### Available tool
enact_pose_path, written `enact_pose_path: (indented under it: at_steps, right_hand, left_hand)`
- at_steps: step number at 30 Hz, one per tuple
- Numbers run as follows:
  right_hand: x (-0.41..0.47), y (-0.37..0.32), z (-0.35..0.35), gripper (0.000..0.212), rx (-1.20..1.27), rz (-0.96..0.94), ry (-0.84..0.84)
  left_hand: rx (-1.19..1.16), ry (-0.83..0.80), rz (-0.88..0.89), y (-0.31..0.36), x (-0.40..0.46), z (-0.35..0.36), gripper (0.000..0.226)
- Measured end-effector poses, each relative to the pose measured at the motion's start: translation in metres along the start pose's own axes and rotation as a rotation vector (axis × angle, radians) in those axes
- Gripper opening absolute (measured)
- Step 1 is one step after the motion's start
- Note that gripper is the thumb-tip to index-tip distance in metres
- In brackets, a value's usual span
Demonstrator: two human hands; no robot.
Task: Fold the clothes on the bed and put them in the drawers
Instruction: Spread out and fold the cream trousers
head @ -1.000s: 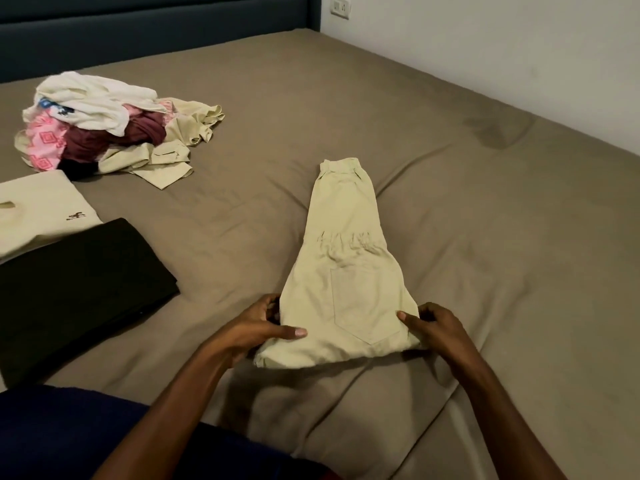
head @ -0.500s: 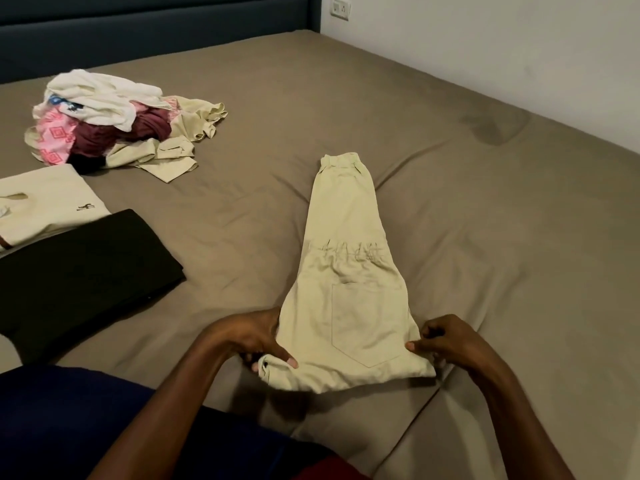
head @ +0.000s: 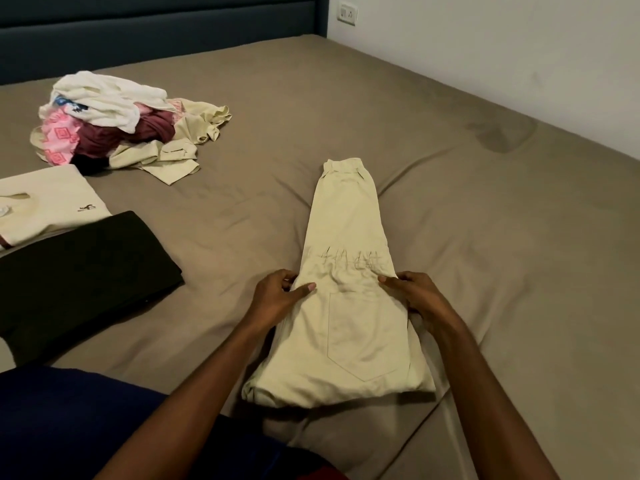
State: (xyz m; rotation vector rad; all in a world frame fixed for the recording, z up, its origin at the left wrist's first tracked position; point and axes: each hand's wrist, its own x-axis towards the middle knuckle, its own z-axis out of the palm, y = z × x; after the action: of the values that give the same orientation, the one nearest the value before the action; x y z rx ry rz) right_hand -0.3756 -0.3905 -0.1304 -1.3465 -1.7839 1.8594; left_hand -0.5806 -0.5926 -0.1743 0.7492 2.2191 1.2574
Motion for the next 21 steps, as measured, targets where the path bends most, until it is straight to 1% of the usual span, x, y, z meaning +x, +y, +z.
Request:
enact_pose_path:
  at_steps: [3,5,6,8,11,13,14,15,16,17,18,20,21]
  right_hand:
    - [0.015,0.007,-0.002,0.023,-0.063,0.015,-0.075]
    - [0.021,0.006,-0.005,0.021,-0.104,0.044,-0.077]
    - [0.023,0.006,-0.006,0.02,-0.11,0.032,-0.07]
    - [0.022,0.005,-0.007,0.02,-0.057,-0.068,-0.056]
    - [0.025,-0.003,-0.008,0.019,0.072,-0.213,0.001]
    - [0.033,-0.006,-0.009,0.018,0.119,-0.264,0.001]
    - [0.04,-0.004,-0.009,0.015,0.087,-0.257,-0.002]
    - [0.044,0.0,-0.007,0.01,0.023,-0.233,0.002]
    - [0.046,0.005,-0.003,0.013,-0.077,-0.21,0.032]
    - [0.048,0.013,0.0,0.02,-0.184,-0.224,0.091]
    - [0.048,0.021,0.003,0.022,-0.272,-0.276,0.166]
    - [0.04,0.037,-0.001,0.011,-0.285,-0.401,0.268]
    - [0.036,0.048,-0.008,0.009,-0.259,-0.432,0.292]
  left_hand:
    - [-0.025,0.025,0.036,-0.008,0.011,-0.001,0.03]
    - [-0.033,0.042,0.066,-0.011,0.012,-0.002,0.029]
    - [-0.032,0.048,0.084,-0.015,0.012,-0.002,0.029]
    - [-0.067,0.066,0.122,-0.014,0.009,-0.001,0.031]
    - [-0.283,0.079,0.121,0.002,0.015,-0.003,0.031]
    - [-0.43,0.035,0.084,0.007,0.026,-0.006,0.03]
    - [-0.461,-0.007,0.051,0.008,0.032,-0.008,0.029]
    - [-0.435,-0.048,0.012,0.008,0.037,-0.006,0.03]
    - [-0.329,-0.078,-0.008,0.008,0.038,-0.007,0.032]
    - [-0.238,-0.098,0.009,0.002,0.037,-0.004,0.032]
    - [-0.188,-0.092,0.025,-0.003,0.034,-0.003,0.027]
    - [-0.194,-0.035,0.062,-0.016,0.022,-0.008,0.019]
    - [-0.113,0.021,0.124,-0.028,0.02,-0.014,0.023]
